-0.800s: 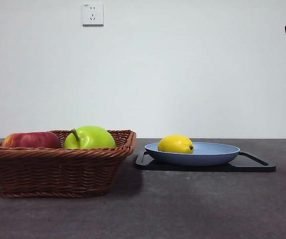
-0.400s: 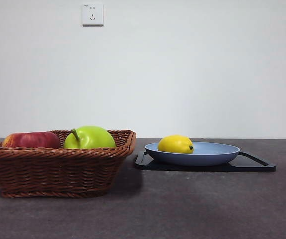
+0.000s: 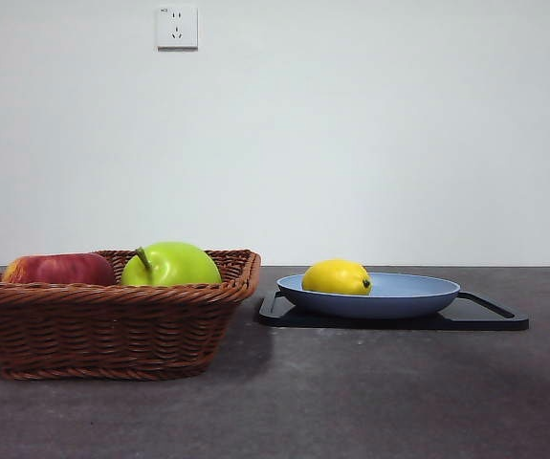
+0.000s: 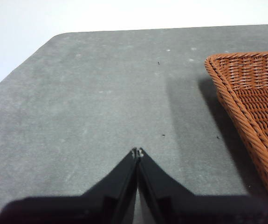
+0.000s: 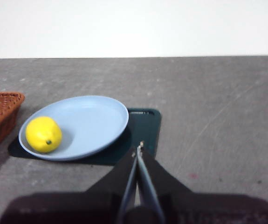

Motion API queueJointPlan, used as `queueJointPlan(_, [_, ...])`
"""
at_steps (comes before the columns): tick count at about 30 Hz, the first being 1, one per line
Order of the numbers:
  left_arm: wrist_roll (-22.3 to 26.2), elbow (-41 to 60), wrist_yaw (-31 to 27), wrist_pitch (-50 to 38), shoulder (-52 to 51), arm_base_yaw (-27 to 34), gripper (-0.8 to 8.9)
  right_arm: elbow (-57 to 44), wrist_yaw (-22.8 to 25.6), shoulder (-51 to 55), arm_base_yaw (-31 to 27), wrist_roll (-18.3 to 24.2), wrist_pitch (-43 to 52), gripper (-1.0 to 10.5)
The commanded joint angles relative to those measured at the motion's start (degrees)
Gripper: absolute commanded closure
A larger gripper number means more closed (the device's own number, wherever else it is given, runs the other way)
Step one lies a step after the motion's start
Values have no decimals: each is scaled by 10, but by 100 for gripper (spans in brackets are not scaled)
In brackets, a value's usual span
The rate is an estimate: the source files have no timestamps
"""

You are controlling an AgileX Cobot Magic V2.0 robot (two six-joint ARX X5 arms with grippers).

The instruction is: Take the lemon from the basket,put the lemon in the plate,hand out the plate

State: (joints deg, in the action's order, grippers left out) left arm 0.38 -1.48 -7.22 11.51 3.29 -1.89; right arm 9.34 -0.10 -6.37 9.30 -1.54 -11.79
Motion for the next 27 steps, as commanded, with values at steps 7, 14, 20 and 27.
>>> queueJointPlan(7, [-4,3,0,-1,-1,2,805,-89,-73,42,-77,-3,17,943])
queueJointPlan(14, [-4,3,0,-3,-1,2,805,-89,-73,42,-77,-5,23,943])
queueJointPlan(20, [-4,3,0,-3,-1,2,805,-89,-70,41,-77,-5,24,943])
queueJointPlan(27, [-4,3,0,-3,-1,2,805,-89,-70,41,-77,-5,24,943])
